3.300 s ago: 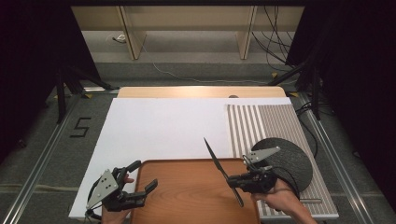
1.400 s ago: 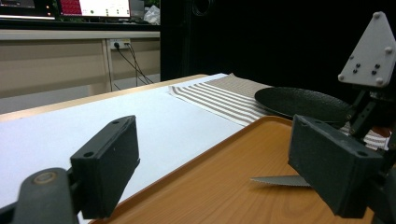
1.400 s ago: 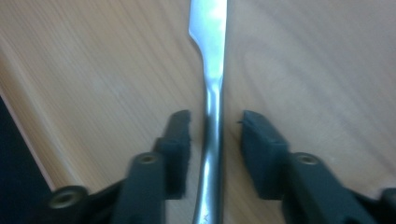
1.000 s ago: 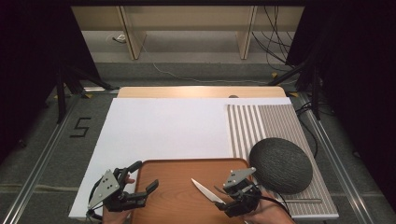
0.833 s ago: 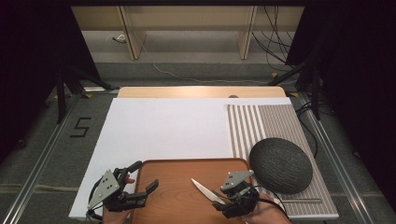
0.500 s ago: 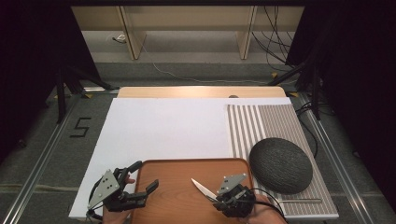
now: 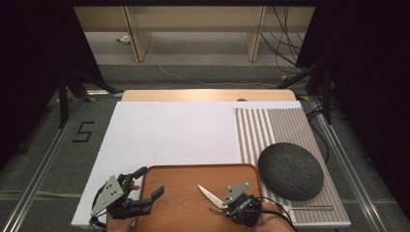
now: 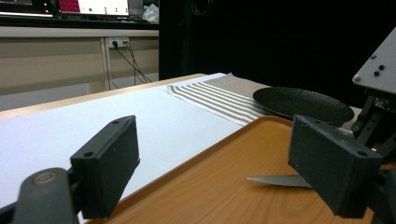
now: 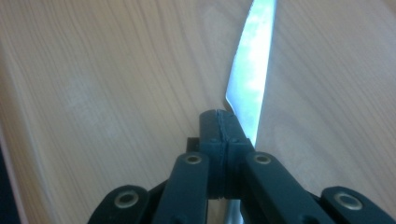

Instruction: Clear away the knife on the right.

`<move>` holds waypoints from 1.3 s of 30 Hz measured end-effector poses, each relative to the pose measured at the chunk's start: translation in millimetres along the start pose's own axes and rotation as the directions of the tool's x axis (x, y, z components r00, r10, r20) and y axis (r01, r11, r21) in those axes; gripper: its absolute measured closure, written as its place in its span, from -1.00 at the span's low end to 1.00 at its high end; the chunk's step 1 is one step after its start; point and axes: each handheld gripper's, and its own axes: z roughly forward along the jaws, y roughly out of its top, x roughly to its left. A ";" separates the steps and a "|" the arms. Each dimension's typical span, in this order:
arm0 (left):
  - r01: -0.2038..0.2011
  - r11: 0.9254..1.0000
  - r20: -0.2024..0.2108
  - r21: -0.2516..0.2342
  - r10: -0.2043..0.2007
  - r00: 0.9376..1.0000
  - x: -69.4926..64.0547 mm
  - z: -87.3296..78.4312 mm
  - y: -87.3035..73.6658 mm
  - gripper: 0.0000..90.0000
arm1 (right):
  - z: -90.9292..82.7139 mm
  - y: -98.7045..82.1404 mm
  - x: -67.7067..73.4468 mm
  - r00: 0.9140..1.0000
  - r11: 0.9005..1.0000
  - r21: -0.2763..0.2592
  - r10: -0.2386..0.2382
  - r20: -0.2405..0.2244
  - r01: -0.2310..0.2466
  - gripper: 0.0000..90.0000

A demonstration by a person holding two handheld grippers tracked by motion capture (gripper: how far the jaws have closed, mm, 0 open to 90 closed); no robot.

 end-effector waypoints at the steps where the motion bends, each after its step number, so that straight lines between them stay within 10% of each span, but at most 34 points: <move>1: 0.000 1.000 0.000 0.001 0.000 1.000 0.1 0.0 -0.1 -0.64 | 0.7 0.0 0.1 1.000 1.000 0.005 -0.006 0.005 0.006 1.00; 39: -0.001 1.000 -0.005 0.003 0.001 1.000 0.2 -0.4 -0.2 -0.64 | -8.7 -13.4 -23.1 0.995 0.998 0.041 0.044 0.092 -0.048 1.00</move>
